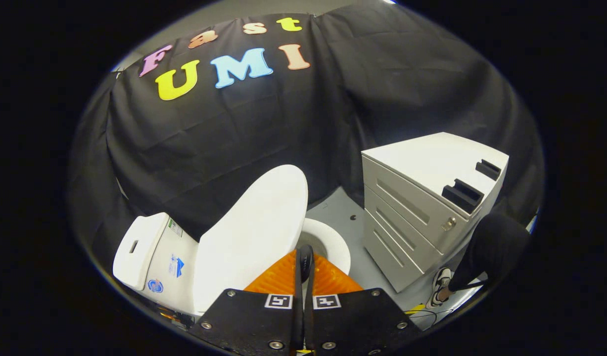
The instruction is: Open the toilet lid.
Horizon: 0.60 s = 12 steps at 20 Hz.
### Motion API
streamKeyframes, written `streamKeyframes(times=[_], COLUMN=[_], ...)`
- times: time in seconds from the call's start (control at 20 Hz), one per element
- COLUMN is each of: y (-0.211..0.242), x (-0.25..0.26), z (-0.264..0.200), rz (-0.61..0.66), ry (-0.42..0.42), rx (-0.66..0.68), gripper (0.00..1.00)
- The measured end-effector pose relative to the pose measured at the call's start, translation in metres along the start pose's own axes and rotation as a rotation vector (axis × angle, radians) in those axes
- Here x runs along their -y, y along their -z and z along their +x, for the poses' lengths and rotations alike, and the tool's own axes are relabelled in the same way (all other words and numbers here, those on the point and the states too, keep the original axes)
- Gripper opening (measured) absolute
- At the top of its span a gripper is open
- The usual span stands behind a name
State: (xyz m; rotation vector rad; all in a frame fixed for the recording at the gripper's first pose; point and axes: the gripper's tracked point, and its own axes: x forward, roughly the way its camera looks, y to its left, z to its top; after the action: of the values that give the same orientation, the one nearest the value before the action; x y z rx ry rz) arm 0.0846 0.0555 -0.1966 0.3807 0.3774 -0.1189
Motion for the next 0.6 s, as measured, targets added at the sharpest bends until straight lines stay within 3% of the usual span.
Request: streamKeyframes(times=[0.6], y=[-0.040], x=[-0.067], z=[-0.042], rz=[-0.235], ry=[-0.026], rx=[0.100], gripper=[0.01])
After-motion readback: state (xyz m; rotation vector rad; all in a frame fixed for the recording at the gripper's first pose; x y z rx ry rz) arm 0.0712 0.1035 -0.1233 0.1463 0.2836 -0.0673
